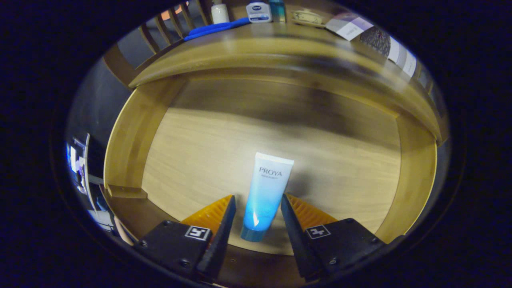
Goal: Pull open the drawer, take out the items inside it, and place them on the countertop above the cabinet.
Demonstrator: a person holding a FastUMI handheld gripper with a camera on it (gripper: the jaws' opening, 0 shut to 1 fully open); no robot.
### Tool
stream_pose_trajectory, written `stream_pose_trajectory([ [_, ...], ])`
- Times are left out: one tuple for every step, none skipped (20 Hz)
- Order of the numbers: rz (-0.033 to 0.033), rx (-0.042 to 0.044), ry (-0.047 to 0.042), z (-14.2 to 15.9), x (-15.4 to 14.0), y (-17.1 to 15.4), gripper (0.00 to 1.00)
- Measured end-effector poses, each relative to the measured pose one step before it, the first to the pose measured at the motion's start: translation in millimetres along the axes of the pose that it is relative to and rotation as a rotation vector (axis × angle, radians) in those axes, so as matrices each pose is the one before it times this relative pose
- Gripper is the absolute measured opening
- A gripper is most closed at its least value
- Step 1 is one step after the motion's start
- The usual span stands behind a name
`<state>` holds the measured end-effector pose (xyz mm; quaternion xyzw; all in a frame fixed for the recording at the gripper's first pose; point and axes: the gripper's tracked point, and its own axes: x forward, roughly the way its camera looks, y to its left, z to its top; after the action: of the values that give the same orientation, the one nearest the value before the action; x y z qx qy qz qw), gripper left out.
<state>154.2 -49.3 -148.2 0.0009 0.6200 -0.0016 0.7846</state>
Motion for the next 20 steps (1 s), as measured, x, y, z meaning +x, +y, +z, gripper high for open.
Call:
stream_pose_trajectory([
  [-0.00602, -0.00968, 0.00722, -0.98, 1.46, -0.65, 0.72],
  [-0.00947, -0.00883, 0.00328, -1.06, 1.24, -0.81, 0.72],
  [-0.01071, -0.00959, 0.00502, -1.81, 2.11, -1.46, 0.71],
  [-0.00809, -0.0032, 0.01262, -1.89, 1.79, -1.27, 0.71],
  [-0.0118, 0.00008, -0.00776, 1.71, -0.04, -1.41, 0.69],
  [-0.00485, 0.00334, 0.00033, -0.05, 2.32, -0.21, 0.65],
  [-0.00632, 0.00649, 0.00028, 0.68, -1.2, -0.29, 0.61],
  [-0.00298, 0.00441, -0.00708, 1.36, -1.37, -0.16, 0.58],
  [-0.00332, 0.00002, -0.00585, 0.36, 0.25, -0.56, 0.56],
  [-0.00562, 0.00213, -0.00555, 0.54, -1.46, -0.53, 0.55],
  [-0.00427, -0.00162, -0.00958, 0.32, -2.96, 0.08, 0.53],
  [0.00349, 0.00103, -0.01127, 1.18, -5.01, 0.92, 0.52],
  [0.0082, 0.00643, -0.01231, 2.27, -5.36, 1.12, 0.5],
  [0.00403, 0.00894, -0.01575, 4.25, -7.15, 0.04, 0.49],
  [0.00175, 0.0006, -0.01482, 3.19, -9.15, 0.53, 0.49],
  [-0.0018, 0.00412, -0.02039, 5.92, -8.63, -1.32, 0.49],
  [-0.00098, 0.00167, -0.02018, 6.53, -9.06, -1.67, 0.49],
  [-0.00084, 0.0058, -0.0217, 7.61, -7.45, -0.84, 0.49],
  [0.00387, -0.00346, -0.01763, 7.17, -7.63, -0.28, 0.49],
  [-0.00365, -0.00171, -0.01678, 7.84, -5.51, -1.06, 0.49],
])
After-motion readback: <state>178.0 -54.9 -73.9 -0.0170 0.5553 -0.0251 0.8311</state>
